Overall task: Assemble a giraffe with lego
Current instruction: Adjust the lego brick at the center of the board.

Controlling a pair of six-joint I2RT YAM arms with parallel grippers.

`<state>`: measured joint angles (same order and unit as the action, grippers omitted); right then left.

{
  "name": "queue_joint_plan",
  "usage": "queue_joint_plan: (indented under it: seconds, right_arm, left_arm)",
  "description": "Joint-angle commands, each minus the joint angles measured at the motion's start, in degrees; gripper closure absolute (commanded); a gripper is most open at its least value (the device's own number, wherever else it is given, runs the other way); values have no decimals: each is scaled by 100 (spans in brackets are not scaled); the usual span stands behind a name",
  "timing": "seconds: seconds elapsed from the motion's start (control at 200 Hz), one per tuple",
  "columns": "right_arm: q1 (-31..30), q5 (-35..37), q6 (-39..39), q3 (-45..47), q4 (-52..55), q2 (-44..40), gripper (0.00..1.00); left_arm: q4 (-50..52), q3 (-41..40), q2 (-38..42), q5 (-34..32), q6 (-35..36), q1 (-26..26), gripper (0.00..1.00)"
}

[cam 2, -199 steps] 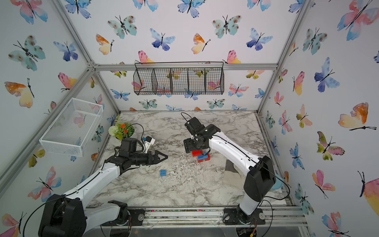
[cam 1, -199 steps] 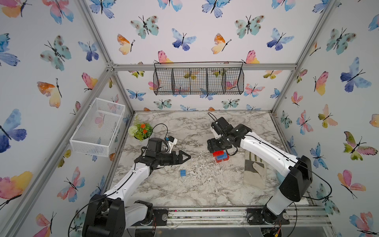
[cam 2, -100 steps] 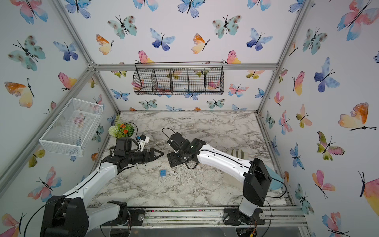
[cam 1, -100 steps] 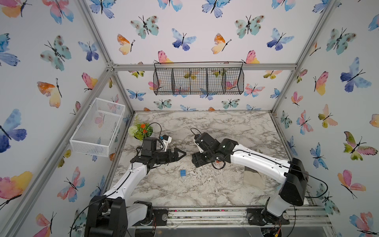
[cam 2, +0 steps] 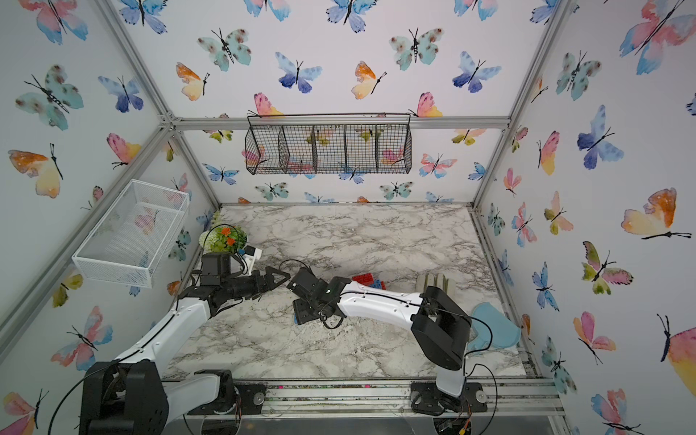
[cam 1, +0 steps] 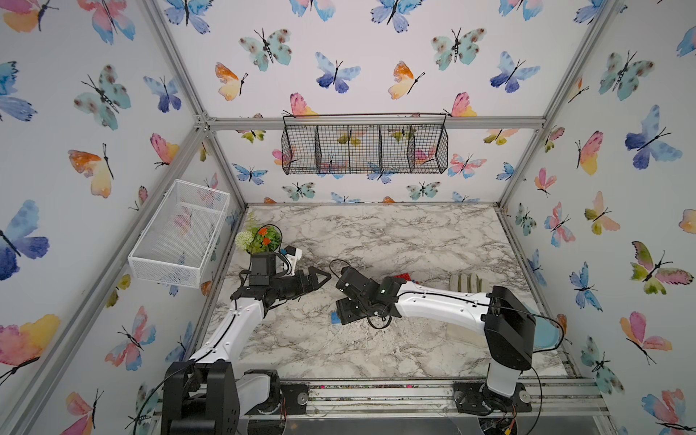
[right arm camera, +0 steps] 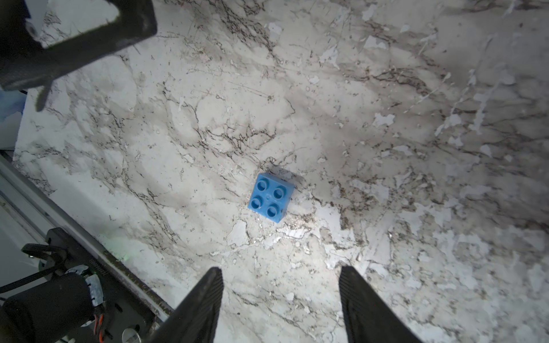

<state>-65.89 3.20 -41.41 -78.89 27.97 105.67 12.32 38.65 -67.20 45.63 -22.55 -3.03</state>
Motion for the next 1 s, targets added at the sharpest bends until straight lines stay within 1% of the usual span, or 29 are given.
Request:
queue_joint_plan:
  seconds: [0.0, 0.31, 0.526, 0.711, 0.996]
  right_arm:
    - [-150, 242, -288, 93, -422, 184, 36]
    - [-236, 555, -480, -279, -477, 862, 37]
    - [-265, 542, -439, -386, -735, 1120, 37]
    - [-289, 524, -380, -636, -664, 1404, 37]
    - [-327, 761, -402, -879, -287, 1667, 37]
  left_arm:
    - [78, 63, 9, -71, 4, 40, 2]
    - [96, 53, 23, -152, -5, 61, 2]
    - [89, 28, 52, -212, -44, 59, 2]
    - [87, 16, 45, -230, -53, 66, 2]
    - [87, 14, 58, -247, -49, 66, 2]
